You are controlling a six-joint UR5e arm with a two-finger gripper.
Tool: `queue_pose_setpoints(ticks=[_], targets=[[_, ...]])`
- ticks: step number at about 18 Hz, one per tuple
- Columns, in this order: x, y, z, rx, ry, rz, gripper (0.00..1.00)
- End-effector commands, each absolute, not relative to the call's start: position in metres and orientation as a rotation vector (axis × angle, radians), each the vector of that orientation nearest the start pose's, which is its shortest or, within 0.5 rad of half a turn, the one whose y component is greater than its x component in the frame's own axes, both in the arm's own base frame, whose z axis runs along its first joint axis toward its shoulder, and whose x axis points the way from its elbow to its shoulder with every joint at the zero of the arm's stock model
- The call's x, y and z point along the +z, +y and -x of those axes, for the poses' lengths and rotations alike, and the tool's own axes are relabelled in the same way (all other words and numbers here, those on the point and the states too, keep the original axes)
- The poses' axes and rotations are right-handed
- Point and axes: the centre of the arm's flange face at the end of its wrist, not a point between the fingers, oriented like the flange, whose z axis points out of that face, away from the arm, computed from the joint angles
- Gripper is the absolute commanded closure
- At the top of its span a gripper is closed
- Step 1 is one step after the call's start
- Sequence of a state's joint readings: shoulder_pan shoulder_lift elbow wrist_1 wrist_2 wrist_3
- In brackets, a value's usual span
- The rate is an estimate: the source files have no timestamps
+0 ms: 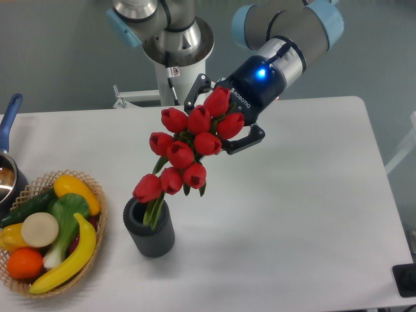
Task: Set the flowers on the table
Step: 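Lift the red tulip bunch up out of the black vase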
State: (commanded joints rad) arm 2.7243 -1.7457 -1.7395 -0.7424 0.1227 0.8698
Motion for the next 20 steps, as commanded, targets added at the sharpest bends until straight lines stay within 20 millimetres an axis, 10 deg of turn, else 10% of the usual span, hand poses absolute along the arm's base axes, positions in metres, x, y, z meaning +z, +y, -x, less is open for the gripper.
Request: queue_pose_setpoints(ticks=[20], targets=[[0.491, 0.416, 0.399, -0.363, 0.106, 1.735, 0.51]])
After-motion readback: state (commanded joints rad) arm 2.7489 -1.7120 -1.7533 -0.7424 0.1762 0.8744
